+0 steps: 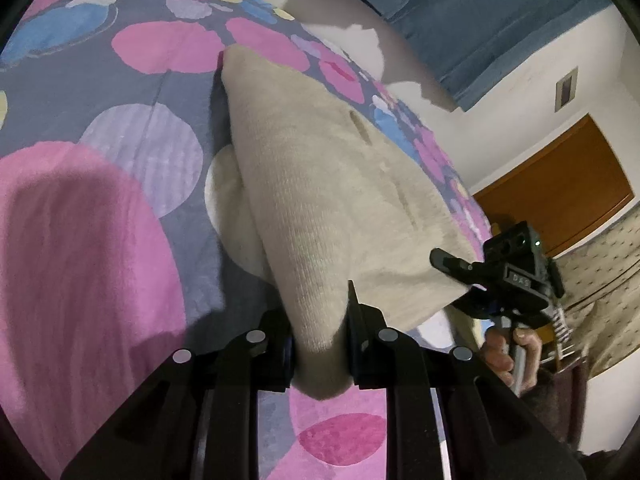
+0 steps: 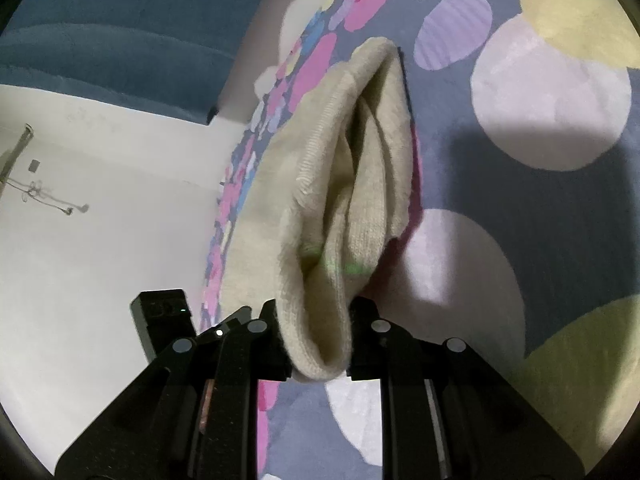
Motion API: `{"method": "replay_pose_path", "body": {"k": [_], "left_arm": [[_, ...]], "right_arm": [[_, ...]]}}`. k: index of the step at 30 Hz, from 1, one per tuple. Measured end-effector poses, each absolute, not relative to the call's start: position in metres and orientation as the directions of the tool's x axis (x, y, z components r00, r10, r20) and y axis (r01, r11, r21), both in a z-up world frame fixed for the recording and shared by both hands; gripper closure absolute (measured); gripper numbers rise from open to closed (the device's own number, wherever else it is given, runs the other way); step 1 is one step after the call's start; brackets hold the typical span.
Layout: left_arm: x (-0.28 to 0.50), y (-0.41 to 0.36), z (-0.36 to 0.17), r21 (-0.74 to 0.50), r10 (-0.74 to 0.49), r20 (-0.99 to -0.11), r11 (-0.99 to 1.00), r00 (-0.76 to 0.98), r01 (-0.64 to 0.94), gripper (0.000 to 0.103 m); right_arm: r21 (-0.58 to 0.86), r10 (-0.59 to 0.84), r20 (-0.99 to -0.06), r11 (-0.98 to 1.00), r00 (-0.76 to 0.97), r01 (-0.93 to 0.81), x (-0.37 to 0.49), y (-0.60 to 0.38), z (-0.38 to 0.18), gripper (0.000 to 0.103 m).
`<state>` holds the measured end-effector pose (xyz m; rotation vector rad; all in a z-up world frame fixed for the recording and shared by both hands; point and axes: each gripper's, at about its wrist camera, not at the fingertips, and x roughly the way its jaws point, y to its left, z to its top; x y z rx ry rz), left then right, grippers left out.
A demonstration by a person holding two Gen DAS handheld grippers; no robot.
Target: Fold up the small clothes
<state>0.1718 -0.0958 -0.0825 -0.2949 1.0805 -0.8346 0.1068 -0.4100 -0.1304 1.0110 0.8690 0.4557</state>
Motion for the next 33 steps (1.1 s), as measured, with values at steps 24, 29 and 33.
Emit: {"method": "replay_pose_path", "body": {"k": [24,29,33], "left_arm": [[0.168,-0.106,-0.089,-0.612,-0.784,-0.602,0.576,0.154,0.542,0.023],[0.169,-0.105,-0.084,-0.604,-0.780,-0.599,0.588,0.180,0.538,0.020],[0.184,-0.084,-0.089,-0.703,-0.830,-0.524,0.548,0.190,0.454,0.020]], "right_arm": [[0.947,0.759,-0.247,0.321,0.603,-0.015,0.101,-0.426,-0.147,0.072],[0.925,0.678,-0.263,0.380,0.686,-0.021,0.087,-0.442,-0.134,0.053],[0.906,0.675,-0.298,0.422,0.675,-0.022,0.088,-0.437,-0.131,0.051]]}}
